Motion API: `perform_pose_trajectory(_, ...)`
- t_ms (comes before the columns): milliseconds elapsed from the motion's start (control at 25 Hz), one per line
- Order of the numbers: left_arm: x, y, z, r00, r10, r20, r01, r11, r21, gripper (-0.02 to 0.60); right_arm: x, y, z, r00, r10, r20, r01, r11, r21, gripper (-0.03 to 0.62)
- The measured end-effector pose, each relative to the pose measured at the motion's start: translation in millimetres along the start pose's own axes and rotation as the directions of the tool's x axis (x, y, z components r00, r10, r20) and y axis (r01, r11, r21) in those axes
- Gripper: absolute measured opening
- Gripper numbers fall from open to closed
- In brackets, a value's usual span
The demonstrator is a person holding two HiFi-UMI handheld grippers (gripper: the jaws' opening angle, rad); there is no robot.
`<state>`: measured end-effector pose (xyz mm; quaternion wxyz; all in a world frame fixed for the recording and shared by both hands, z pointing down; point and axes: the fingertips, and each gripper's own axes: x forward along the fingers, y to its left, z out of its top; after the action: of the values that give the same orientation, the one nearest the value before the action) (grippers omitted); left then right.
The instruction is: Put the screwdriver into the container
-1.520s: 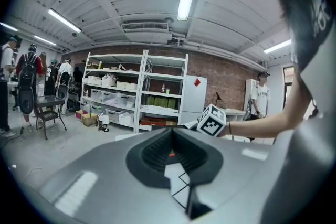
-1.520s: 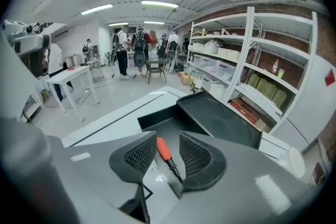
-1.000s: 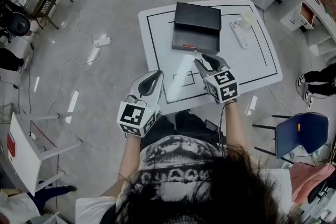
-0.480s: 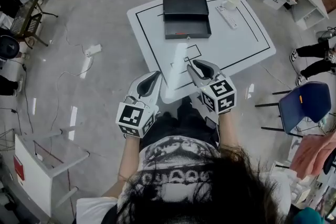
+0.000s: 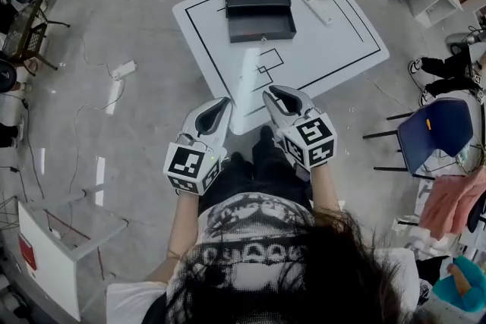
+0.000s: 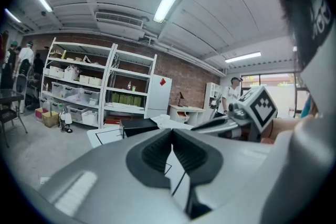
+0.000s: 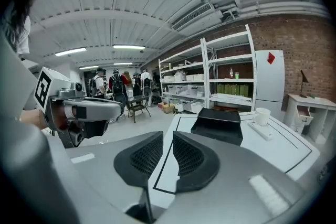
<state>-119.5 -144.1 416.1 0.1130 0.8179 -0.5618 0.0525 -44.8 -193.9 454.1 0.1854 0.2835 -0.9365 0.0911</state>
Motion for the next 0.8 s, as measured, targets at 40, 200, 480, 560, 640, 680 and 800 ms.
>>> perform_pose_trajectory(40,-1.0,-1.1,0.1,1.000,-0.003,0.000,0.003,1.000,0.001,0.000,-2.2,1.5,1.0,1.000,-0.004,0.006,0.004,1.000,-0.002,0.054)
perform_pose_trajectory(200,-1.9,-5.4,-1.2,1.000,-0.013,-0.006,0.013,1.000,0.007,0.000,-10.6,4.1,4.3,0.999,-0.021,0.034,0.021,1.000,-0.003,0.029)
perform_pose_trajectory(480,1.5,-13.5,-2.2,1.000,-0.028,-0.005,0.028,0.999,0.016,0.000,-20.9,5.7,8.3,0.997,-0.029,0.068,0.030,0.999,-0.015,-0.003)
perform_pose_trajectory(560,2.6,-15.5,-1.6,0.999,-0.034,-0.005,0.034,0.999,0.022,0.000,-22.7,7.2,9.7,0.997,-0.029,0.072,0.031,0.999,-0.026,-0.003)
perform_pose_trajectory(640,3.3,-17.9,-0.4,0.999,-0.040,-0.004,0.040,0.999,0.028,0.000,-24.7,8.3,10.3,0.997,-0.029,0.075,0.032,0.999,-0.034,-0.003)
perform_pose_trajectory(680,3.4,-19.1,0.4,0.999,-0.043,-0.003,0.043,0.999,0.031,0.000,-25.8,8.7,10.1,0.997,-0.030,0.075,0.033,0.999,-0.038,-0.003)
perform_pose_trajectory(800,3.6,-22.4,1.5,0.999,-0.048,0.002,0.048,0.998,0.037,0.000,-29.3,10.2,8.8,0.997,-0.029,0.071,0.033,0.998,-0.052,-0.003)
